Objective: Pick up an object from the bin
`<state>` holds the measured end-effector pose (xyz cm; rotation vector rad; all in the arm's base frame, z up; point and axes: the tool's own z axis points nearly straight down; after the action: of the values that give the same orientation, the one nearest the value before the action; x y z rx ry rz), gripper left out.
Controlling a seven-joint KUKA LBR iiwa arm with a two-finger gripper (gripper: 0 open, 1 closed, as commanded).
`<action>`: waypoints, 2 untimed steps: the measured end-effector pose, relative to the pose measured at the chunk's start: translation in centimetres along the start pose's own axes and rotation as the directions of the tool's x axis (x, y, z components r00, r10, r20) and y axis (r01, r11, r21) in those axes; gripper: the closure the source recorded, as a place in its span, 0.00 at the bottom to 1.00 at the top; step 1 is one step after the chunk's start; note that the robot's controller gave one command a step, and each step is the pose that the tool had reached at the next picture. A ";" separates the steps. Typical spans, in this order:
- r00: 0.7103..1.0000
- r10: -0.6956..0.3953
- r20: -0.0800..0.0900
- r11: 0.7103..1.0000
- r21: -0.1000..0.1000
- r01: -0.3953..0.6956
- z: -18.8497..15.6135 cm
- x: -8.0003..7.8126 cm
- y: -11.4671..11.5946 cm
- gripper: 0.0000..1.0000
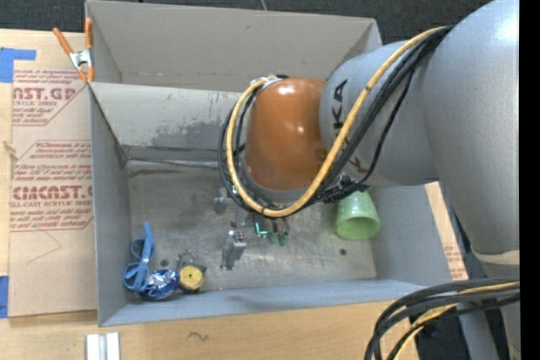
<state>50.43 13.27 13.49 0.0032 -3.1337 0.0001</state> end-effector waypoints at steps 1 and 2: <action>0.974 -0.225 0.017 0.974 0.004 0.225 5.8 1.5 9.2 0.00; 0.918 -0.397 0.008 0.918 0.005 0.397 3.5 2.2 11.2 0.00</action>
Offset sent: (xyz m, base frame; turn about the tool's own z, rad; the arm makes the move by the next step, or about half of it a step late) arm -0.0212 0.0901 -0.0649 -0.2234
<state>48.14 24.49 10.02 0.6398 -3.0765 0.0032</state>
